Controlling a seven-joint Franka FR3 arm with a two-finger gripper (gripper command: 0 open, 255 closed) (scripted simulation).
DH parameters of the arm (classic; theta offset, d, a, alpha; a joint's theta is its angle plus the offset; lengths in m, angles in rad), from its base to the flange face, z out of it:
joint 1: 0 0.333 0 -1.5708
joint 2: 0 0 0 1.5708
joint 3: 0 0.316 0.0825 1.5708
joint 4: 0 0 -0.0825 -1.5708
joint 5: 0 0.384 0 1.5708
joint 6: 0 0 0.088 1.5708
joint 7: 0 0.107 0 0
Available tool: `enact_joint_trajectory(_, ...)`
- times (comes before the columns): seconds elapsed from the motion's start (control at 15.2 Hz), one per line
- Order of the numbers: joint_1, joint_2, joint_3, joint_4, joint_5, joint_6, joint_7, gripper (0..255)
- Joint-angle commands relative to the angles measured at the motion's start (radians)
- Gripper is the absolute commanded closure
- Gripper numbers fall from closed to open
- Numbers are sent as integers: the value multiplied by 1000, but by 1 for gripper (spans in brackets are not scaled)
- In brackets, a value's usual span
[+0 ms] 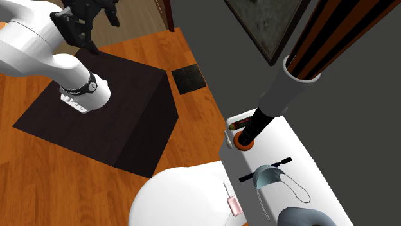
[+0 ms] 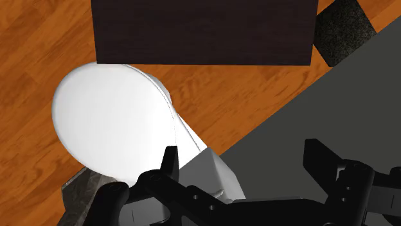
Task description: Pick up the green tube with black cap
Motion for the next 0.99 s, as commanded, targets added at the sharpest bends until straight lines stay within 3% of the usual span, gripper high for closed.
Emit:
enact_joint_trajectory(0.0,0,0,0,0,0,0,0,0)
enact_joint_trajectory(0.46,23,229,-29,3,-24,225,-112,0)
enact_joint_trajectory(0.92,46,490,-45,77,-34,413,-216,0)
